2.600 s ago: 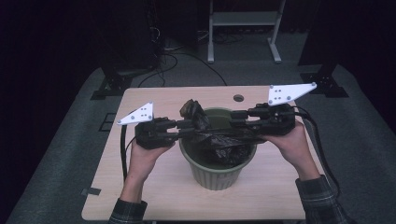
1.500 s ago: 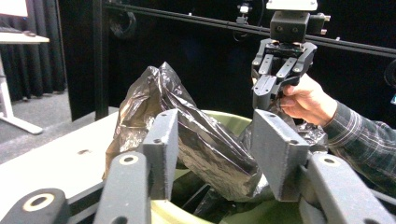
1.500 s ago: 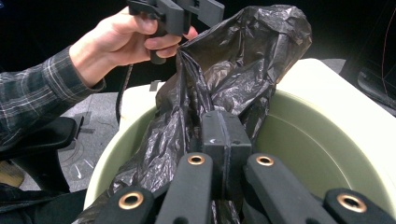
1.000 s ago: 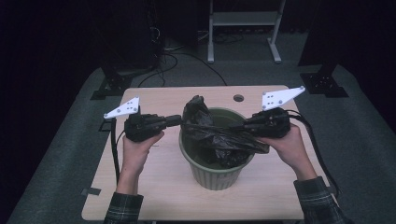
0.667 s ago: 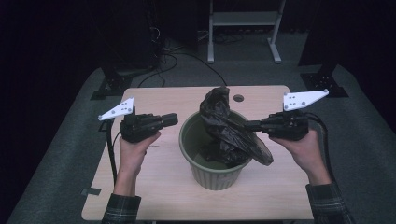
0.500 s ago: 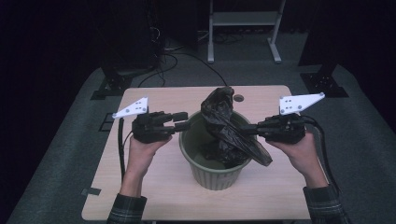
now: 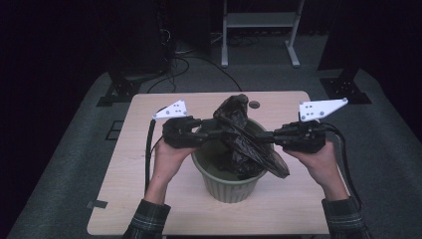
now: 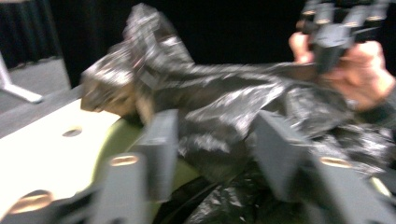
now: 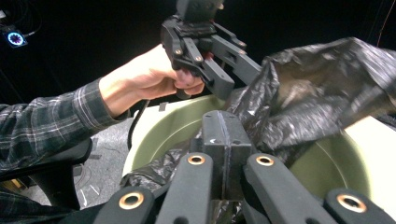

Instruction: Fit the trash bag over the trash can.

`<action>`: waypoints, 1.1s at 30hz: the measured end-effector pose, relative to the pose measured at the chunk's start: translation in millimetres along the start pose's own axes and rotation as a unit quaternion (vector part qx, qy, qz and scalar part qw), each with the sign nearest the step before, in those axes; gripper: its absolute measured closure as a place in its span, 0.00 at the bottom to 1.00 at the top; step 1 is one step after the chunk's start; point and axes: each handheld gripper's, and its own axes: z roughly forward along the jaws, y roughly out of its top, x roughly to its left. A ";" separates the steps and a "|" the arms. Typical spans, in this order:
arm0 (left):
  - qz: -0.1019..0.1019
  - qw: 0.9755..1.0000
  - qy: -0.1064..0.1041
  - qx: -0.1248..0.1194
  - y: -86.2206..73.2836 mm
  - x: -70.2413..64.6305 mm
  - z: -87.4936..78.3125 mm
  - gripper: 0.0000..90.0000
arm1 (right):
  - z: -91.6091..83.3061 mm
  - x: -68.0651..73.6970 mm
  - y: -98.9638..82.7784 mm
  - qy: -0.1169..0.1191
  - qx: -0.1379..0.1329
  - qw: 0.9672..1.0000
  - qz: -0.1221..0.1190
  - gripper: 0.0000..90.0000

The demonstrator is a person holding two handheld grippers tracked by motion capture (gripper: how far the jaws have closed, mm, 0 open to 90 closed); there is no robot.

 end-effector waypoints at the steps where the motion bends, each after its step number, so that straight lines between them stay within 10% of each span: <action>1: -0.001 1.000 0.003 0.003 -0.4 -0.2 0.3 0.38 | -1.6 0.6 0.3 -0.001 -0.001 1.000 -0.001 1.00; 9: 0.021 0.999 -0.020 0.018 0.3 -1.0 10.3 0.30 | -7.7 2.4 3.2 0.002 -0.009 1.000 -0.002 1.00; 16: 0.047 0.998 -0.049 0.014 -0.5 -3.9 3.2 0.99 | -6.7 2.5 3.3 -0.009 -0.004 1.000 -0.004 1.00; 26: 0.041 0.999 -0.003 -0.026 -24.5 3.8 -68.7 0.99 | -44.4 -9.3 -42.5 -0.073 0.001 0.996 0.051 1.00; 31: 0.053 0.998 -0.012 -0.018 -29.5 -1.6 -67.6 0.98 | -47.7 -10.2 -57.8 -0.073 -0.002 0.995 0.062 1.00; 33: 0.055 0.998 -0.018 -0.015 -29.6 -3.3 -64.5 0.97 | -48.2 -10.5 -55.1 -0.078 -0.013 0.995 0.059 0.82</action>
